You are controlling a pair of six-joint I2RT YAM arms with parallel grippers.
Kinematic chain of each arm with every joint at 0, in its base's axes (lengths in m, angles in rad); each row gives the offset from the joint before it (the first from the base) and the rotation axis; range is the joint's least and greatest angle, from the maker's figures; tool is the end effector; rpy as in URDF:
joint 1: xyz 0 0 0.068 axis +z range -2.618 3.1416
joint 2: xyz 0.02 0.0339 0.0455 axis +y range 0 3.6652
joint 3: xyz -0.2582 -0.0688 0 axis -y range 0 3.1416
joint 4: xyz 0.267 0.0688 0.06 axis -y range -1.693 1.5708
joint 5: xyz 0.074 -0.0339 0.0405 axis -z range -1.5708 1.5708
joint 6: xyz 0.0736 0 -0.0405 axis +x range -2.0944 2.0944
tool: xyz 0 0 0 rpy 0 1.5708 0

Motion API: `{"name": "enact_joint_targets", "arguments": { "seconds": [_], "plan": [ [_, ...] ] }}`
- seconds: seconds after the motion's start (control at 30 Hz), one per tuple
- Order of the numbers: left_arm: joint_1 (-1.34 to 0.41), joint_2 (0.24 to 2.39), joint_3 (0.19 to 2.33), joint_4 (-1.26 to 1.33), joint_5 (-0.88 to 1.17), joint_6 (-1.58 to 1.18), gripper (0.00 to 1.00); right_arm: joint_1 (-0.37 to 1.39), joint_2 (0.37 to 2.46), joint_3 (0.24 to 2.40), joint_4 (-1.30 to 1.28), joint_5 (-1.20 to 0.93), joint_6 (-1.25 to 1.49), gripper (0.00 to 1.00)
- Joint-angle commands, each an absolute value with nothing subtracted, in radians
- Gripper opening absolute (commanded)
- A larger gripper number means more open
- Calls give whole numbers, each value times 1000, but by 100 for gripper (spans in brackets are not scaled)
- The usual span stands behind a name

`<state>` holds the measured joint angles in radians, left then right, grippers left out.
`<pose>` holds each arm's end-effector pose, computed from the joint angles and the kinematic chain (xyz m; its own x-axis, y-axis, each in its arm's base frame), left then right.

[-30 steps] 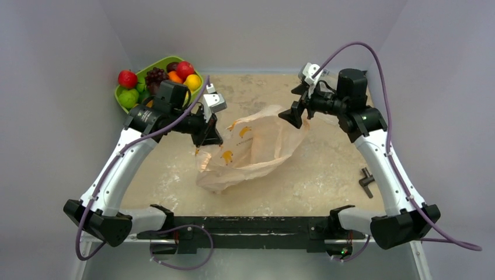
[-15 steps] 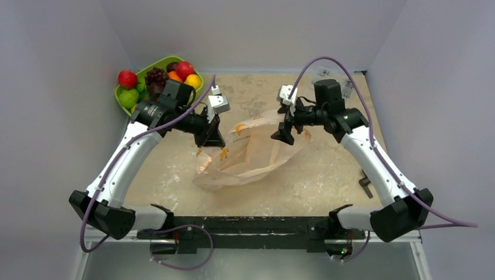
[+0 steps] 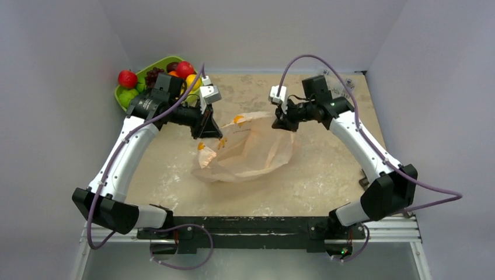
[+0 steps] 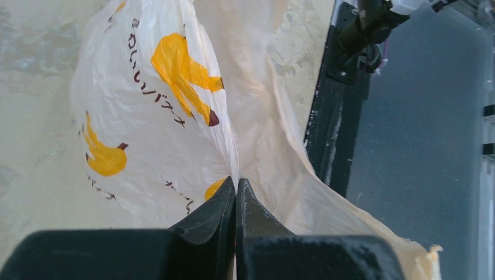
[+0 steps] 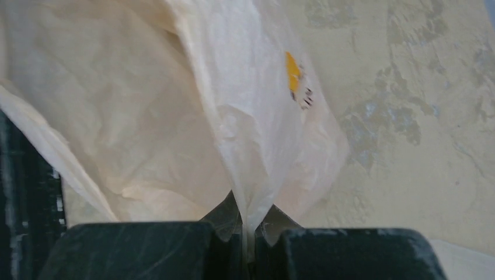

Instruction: Place the fake fruits into the plastic bag and tie a complex knot

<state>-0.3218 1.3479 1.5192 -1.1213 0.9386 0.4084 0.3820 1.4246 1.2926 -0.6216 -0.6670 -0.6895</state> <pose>0.2508 -0.1462 0.3744 -0.4572 0.3998 -0.7944 0.8865 0.2761 -0.3712 0.3088 0.1731 0.3031 -0.0373 -0.5536 -0.8319 -0.9529 0.2705 -0.1373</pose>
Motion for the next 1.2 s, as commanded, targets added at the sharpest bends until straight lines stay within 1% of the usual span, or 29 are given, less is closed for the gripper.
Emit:
{"name": "enact_joint_targets", "arguments": {
  "seconds": [0.0,0.03,0.1,0.17,0.2,0.23,0.27,0.3,0.33,0.37,0.4,0.47,0.53,0.6,0.63,0.73,0.83,0.87,0.93,1.03,1.17],
  "plan": [
    [-295,1326,1490,-896,864,431,0,379,1416,1593,-1123,-919,-700,0],
    [-295,1329,1469,-831,837,431,0,381,1402,1604,-1172,-987,-646,0],
    [-295,1359,1452,-730,796,427,0,381,1361,1555,-1136,-1097,-439,0],
    [-295,1443,1496,-733,799,451,0,381,1318,1445,-960,-1189,-153,0],
    [-295,1491,1538,-752,809,448,0,381,1302,1384,-817,-1235,-39,0],
    [-295,1564,1582,-782,824,440,0,382,1292,1336,-727,-1268,82,0],
    [-295,1621,1639,-829,837,439,0,380,1287,1292,-655,-1289,160,0],
    [-295,1669,1703,-886,852,450,4,380,1287,1260,-598,-1302,219,0],
    [-295,1713,1761,-941,865,453,10,379,1291,1244,-574,-1304,251,0],
    [-293,1740,1811,-972,869,446,21,371,1302,1239,-568,-1300,269,0],
    [-292,1752,1841,-983,868,431,35,366,1307,1234,-550,-1291,293,0],
    [-282,1723,1833,-928,866,352,58,352,1293,1193,-437,-1257,400,0],
    [-259,1653,1779,-795,849,260,77,312,1261,1127,-299,-1182,515,0],
    [-210,1574,1736,-714,838,166,94,272,1237,1057,-175,-1103,613,0],
    [-178,1542,1720,-694,839,125,99,255,1232,1032,-138,-1068,643,0],
    [-52,1471,1700,-671,803,-1,100,218,1239,975,-67,-1020,735,0],
    [123,1469,1703,-670,801,-100,100,204,1235,867,181,-1025,992,0],
    [174,1473,1704,-674,780,-106,100,206,1235,855,213,-1022,1021,0],
    [249,1481,1705,-689,743,-48,100,209,1223,848,270,-1034,1057,0],
    [289,1490,1706,-725,573,99,100,209,1219,882,339,-1069,1120,0],
    [348,1536,1719,-736,504,118,98,209,1194,925,399,-1094,1169,0]
  ]
}}
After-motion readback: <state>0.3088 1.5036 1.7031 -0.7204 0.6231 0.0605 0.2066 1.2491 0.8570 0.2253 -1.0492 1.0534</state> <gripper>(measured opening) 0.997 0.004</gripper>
